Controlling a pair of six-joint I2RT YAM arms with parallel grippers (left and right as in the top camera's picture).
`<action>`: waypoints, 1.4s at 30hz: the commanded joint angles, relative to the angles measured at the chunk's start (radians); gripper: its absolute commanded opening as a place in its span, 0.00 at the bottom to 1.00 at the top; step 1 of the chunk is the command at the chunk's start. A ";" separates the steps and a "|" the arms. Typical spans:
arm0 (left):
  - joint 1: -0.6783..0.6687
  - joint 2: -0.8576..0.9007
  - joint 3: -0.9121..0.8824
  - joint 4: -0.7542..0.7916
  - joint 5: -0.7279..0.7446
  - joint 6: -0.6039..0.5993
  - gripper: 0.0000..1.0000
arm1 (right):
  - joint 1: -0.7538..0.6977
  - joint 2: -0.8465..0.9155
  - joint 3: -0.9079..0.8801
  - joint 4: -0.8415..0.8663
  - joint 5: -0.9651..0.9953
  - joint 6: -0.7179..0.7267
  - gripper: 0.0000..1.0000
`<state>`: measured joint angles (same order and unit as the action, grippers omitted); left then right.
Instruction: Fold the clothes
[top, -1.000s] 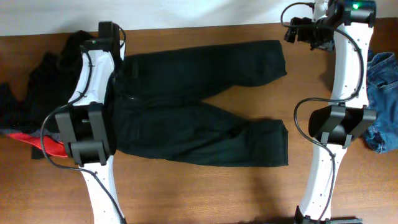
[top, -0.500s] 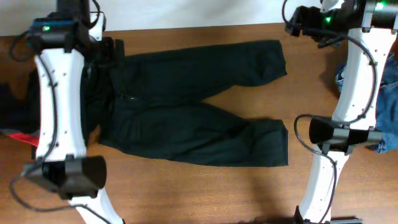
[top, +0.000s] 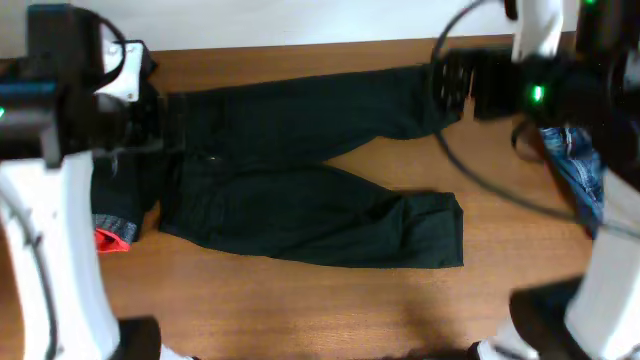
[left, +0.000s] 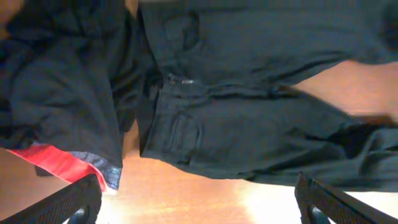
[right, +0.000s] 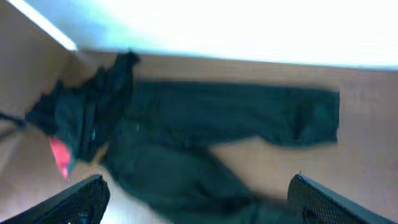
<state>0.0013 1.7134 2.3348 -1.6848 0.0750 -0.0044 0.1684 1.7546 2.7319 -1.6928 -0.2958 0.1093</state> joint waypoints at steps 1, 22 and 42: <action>-0.002 -0.181 0.007 -0.003 0.038 -0.012 0.99 | 0.060 -0.122 -0.224 -0.006 0.104 0.037 0.97; 0.000 -0.474 -1.116 0.553 -0.092 -0.308 0.99 | 0.086 -0.492 -1.617 0.453 0.365 0.282 0.99; -0.001 -0.472 -1.512 0.963 0.193 0.078 0.99 | 0.087 -0.489 -1.837 0.623 0.417 0.612 0.99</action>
<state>0.0013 1.2495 0.8280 -0.7441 0.0780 -0.1703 0.2489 1.2766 0.9337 -1.0931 0.1154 0.7307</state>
